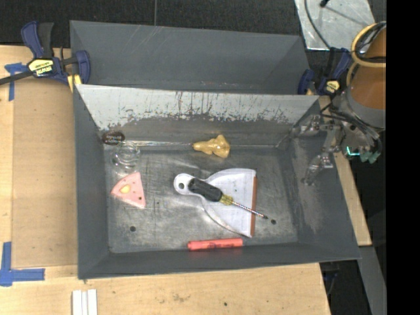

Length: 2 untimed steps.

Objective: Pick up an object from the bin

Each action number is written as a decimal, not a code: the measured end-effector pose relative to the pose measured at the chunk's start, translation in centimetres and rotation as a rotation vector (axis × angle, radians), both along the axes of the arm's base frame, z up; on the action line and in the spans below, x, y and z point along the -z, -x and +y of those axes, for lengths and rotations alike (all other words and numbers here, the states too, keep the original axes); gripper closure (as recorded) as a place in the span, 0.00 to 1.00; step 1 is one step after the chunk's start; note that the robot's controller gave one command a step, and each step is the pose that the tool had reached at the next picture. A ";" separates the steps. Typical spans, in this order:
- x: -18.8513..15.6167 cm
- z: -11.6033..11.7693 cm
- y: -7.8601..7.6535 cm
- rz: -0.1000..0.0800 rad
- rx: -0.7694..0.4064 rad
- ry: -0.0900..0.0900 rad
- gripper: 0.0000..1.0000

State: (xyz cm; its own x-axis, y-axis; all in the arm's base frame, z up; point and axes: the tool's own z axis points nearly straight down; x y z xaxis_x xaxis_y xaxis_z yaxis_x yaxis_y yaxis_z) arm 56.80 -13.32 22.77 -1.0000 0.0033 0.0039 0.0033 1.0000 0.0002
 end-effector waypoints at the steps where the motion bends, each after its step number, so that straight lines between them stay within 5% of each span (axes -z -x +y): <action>1: -0.4 0.1 -0.1 -0.006 -0.003 0.001 0.00; 2: 6.2 3.5 1.1 -0.012 -0.026 0.002 0.00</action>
Offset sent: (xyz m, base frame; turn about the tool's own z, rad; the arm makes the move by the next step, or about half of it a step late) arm -0.0316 0.0842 -0.1577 -0.0616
